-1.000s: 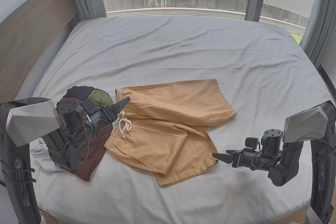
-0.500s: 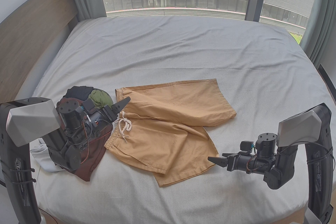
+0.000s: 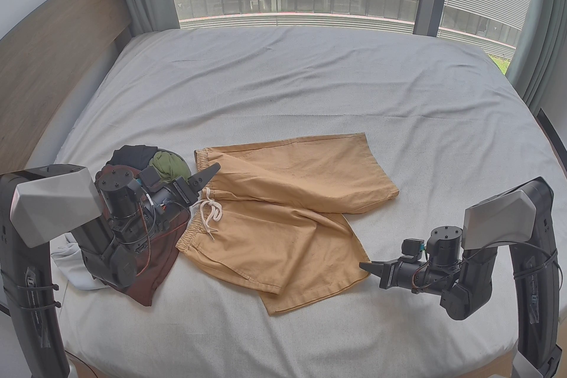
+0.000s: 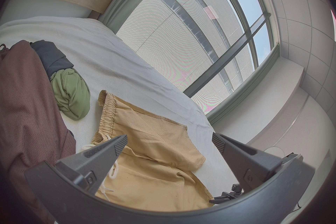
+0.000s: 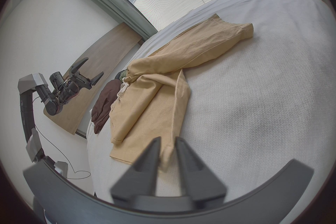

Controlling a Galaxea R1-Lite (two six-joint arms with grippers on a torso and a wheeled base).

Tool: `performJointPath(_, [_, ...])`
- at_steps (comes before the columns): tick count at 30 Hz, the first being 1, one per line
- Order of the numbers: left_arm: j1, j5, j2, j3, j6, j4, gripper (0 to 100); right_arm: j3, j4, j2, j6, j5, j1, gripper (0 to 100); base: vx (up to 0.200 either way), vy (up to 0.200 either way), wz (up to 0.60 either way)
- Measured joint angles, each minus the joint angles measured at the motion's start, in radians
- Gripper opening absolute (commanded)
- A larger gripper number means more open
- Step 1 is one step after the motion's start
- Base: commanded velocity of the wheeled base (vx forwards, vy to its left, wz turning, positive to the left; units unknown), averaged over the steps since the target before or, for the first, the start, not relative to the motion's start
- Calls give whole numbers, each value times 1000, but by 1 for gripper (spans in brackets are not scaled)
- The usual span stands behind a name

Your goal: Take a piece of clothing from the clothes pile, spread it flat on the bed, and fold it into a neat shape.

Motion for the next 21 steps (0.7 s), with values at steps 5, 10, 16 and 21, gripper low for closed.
performJointPath(5, [2, 0, 0, 0, 0, 0, 100, 0, 0, 1, 0, 0, -2, 0, 0, 0, 0])
performJointPath(10, [1, 0, 0, 0, 0, 0, 100, 5, 0, -7, -2, 0, -20, 0, 0, 0, 0])
performJointPath(16, [0, 0, 1, 1, 0, 0, 100, 1, 7, -29, -4, 1, -80, 0, 0, 0, 0])
performJointPath(21, [0, -1, 2, 1, 0, 0, 100, -21, 11, -44, -5, 2, -136, 0, 0, 0, 0])
